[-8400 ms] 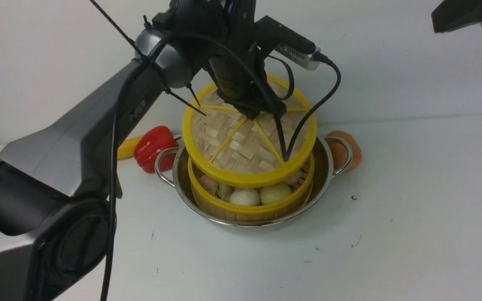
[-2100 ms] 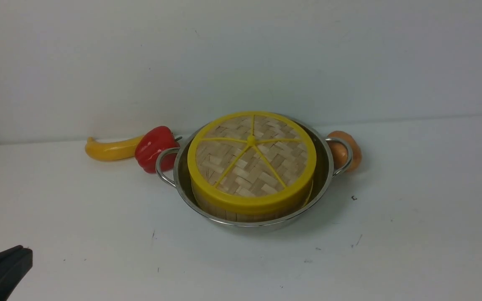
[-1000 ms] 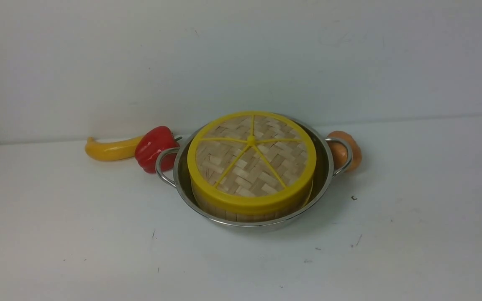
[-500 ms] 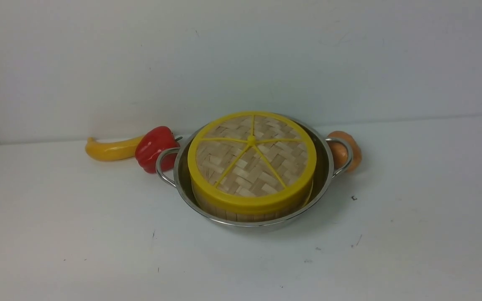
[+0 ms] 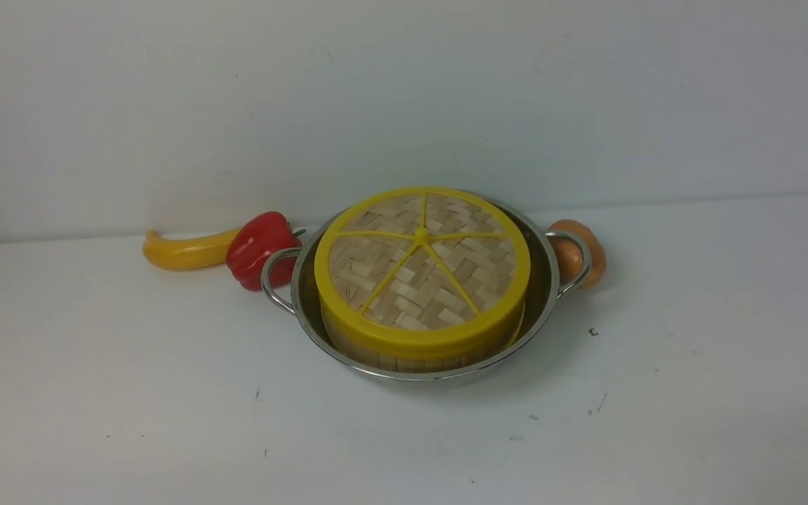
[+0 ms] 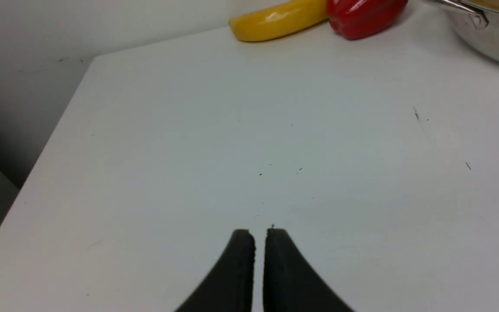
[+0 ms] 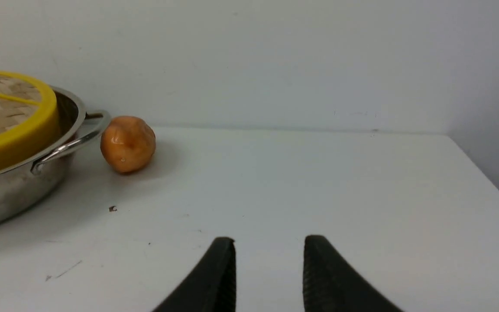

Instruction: Place the steamer in the pot on the white table, and put the lid on the steamer.

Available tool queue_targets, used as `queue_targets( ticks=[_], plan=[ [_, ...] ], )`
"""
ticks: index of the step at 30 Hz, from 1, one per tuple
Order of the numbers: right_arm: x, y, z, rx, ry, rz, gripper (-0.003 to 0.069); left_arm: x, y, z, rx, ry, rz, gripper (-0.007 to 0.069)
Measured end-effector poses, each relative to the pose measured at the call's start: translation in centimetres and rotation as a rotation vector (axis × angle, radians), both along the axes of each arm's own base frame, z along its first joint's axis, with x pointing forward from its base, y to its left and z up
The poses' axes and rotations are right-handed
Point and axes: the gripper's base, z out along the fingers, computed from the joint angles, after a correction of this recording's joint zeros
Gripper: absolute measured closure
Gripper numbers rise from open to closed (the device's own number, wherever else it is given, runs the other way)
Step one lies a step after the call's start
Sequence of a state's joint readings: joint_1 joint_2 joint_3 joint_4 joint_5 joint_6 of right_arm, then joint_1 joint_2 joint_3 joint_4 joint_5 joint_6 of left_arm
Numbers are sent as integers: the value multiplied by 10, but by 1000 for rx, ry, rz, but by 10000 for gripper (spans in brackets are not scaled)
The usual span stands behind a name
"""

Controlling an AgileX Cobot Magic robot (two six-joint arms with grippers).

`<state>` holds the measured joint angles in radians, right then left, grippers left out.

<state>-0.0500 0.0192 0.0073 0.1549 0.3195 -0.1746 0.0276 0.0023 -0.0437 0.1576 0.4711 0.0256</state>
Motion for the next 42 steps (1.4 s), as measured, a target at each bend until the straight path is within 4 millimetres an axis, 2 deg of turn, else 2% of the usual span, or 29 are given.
queue_targets(
  ticks=[22, 42],
  plan=[
    [0, 0, 0, 1, 2, 0, 417, 0, 0, 0, 0, -1, 1, 594],
    [0, 0, 0, 1, 2, 0, 417, 0, 0, 0, 1, -1, 1, 554]
  ],
)
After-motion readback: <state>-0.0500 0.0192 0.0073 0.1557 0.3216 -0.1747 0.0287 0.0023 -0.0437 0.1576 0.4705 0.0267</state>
